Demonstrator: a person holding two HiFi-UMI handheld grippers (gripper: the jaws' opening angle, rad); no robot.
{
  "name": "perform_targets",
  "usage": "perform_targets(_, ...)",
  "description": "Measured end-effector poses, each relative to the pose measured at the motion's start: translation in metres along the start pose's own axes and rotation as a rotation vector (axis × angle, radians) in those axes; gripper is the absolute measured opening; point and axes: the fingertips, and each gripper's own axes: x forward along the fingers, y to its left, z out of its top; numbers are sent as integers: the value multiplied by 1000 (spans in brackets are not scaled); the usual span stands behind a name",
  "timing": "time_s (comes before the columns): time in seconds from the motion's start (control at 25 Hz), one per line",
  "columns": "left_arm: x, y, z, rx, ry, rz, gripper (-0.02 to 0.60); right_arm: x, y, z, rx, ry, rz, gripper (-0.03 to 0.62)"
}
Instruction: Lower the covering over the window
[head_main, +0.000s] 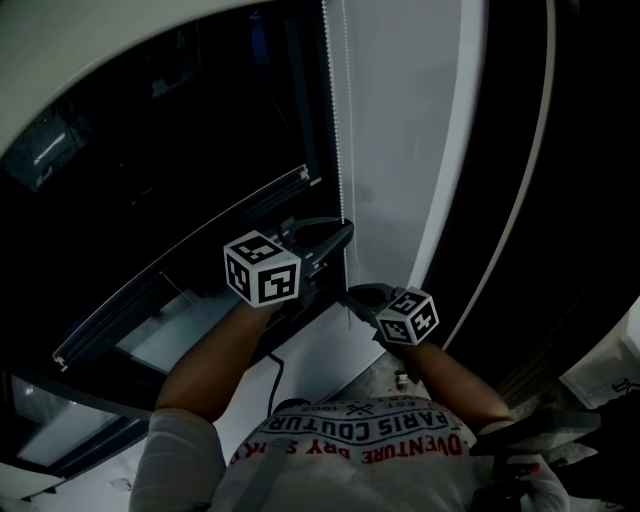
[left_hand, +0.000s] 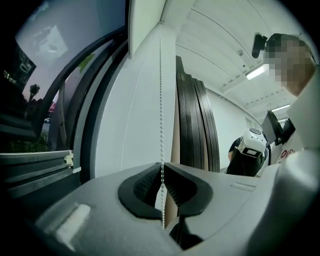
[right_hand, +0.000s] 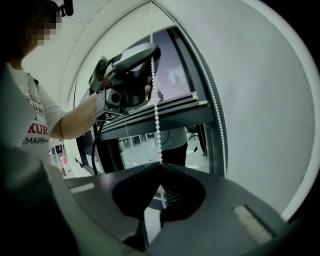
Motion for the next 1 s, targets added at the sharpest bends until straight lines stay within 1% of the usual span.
perform_targets(0.28,-2,0,1,22,9,12,14,0,2,2,8,-15,-1,3)
perform_targets(0.44,-4,1,0,23,-20,30,9,-1,3,2,2,-23,-11,3)
perform_targets(0.6,-7,0,-2,23,-37,28,9,-1,3,1,3,-26,-12,3)
perform_targets(0.8,-8,4,-23,3,1,31,9,3,4,-21,19,31,-5,3)
perform_targets(1.0,-9,9,-52,-7,39,52,9,12,7,-48,38,90,6,3)
